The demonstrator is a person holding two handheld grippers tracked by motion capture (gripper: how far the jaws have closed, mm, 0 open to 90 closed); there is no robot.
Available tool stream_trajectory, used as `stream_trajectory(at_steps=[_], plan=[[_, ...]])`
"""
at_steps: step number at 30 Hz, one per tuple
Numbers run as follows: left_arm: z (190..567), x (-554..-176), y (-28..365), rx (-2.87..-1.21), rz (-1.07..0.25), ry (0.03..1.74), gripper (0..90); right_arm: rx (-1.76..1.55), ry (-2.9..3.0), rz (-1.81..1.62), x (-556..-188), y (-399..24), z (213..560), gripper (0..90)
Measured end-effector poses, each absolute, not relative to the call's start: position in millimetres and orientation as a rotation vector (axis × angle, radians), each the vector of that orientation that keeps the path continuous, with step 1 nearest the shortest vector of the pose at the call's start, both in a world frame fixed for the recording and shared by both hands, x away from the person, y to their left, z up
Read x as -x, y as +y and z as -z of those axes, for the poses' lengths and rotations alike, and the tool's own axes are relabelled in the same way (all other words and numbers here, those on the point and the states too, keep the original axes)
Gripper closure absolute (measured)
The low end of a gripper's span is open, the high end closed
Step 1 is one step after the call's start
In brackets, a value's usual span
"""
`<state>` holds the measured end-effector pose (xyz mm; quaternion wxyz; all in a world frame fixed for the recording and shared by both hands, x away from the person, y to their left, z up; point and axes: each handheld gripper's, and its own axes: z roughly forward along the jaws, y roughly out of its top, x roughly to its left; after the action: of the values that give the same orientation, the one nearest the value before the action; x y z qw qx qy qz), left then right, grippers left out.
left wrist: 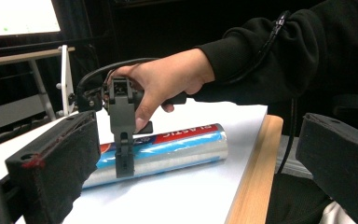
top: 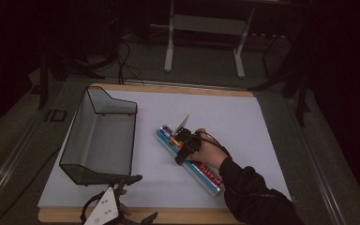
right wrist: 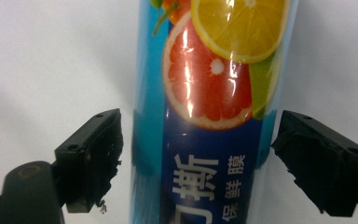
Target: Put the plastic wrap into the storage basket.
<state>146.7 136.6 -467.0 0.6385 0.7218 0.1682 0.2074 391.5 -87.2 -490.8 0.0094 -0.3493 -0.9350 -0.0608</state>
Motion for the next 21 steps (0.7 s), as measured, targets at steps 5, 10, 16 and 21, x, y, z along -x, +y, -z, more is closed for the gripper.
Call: stream_trajectory(at_steps=[5, 10, 16, 21], plan=[[466.9, -146.5, 136.5, -1.647, -0.476, 0.384, 0.6, 1.068, -2.925, 0.146, -390.4, -84.2, 495.5, 23.9], [466.8, -146.1, 136.5, -1.648, -0.479, 0.383, 0.6, 1.08, -2.913, 0.129, -389.9, -85.8, 499.5, 28.0], [467.0, -146.4, 136.0, -1.65, -0.479, 0.383, 0.6, 1.143, -2.875, 0.136, -388.2, -87.6, 501.1, 30.2], [467.2, -146.6, 136.1, -1.653, -0.482, 0.385, 0.6, 1.203, -2.834, 0.173, -388.4, -91.1, 499.8, 31.3]])
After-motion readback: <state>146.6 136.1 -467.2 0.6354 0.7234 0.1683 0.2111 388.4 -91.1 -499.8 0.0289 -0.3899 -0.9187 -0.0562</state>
